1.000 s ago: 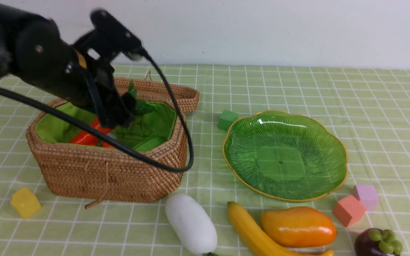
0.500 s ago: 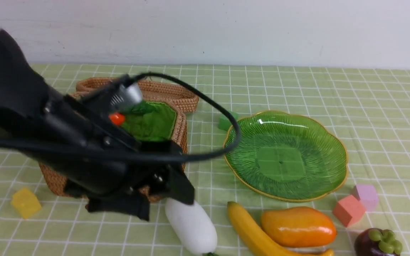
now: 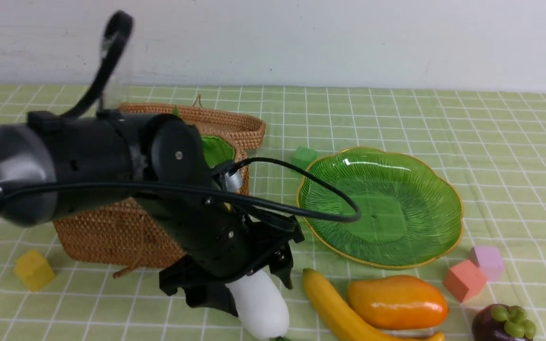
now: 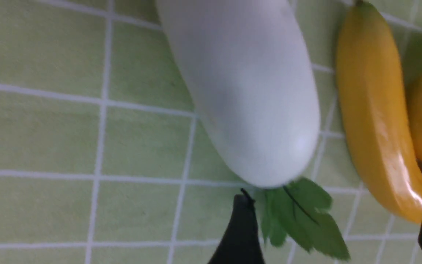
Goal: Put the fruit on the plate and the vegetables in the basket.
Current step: Take a daikon with your left arm and place it on the basket on the left.
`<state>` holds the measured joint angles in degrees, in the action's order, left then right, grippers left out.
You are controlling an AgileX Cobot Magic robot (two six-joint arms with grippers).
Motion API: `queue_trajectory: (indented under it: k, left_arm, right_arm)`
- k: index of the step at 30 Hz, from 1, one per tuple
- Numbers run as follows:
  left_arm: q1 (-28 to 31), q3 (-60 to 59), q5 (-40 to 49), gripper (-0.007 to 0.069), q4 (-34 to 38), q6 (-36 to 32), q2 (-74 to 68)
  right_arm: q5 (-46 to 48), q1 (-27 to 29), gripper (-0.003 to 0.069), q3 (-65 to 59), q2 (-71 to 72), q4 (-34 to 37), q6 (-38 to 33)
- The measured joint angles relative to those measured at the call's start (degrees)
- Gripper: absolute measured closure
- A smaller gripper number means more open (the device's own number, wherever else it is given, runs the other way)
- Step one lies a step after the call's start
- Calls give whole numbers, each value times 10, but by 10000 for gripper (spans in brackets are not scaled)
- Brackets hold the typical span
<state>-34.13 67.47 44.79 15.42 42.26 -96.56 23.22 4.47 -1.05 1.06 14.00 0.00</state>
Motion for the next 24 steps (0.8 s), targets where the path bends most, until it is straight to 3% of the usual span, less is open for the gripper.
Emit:
queue_trajectory:
  k: [6, 17, 24]
  left_arm:
    - [0, 49, -2, 37, -85, 90, -73]
    - [-2, 70, 11, 43, -106, 77, -117]
    - [-2, 71, 24, 129, -108, 61, -116]
  right_arm:
    - [0, 0, 419, 0, 0, 0, 0]
    - [0, 0, 419, 0, 0, 0, 0]
    - [0, 0, 419, 0, 0, 0, 0]
